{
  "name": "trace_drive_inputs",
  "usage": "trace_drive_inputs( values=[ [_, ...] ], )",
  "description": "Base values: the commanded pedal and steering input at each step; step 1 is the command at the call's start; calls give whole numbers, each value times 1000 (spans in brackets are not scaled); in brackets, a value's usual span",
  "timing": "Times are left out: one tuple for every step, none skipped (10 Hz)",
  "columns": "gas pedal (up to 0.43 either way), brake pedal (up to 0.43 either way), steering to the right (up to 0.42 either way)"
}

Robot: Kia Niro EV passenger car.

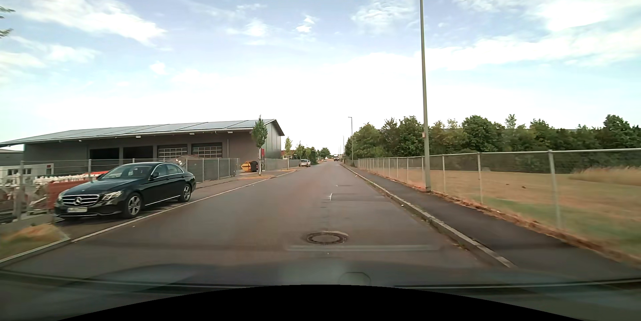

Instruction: Follow the waypoints while adhering to traffic rules and regulations

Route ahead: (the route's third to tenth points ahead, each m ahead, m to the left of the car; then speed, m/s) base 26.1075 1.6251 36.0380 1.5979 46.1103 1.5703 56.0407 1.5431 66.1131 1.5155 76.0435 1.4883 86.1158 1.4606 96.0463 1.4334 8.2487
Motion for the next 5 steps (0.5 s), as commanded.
trace_drive_inputs(
  values=[
    [138, 0, -1],
    [138, 0, 0],
    [157, 0, 0],
    [220, 0, -1],
    [248, 0, 0]
  ],
)
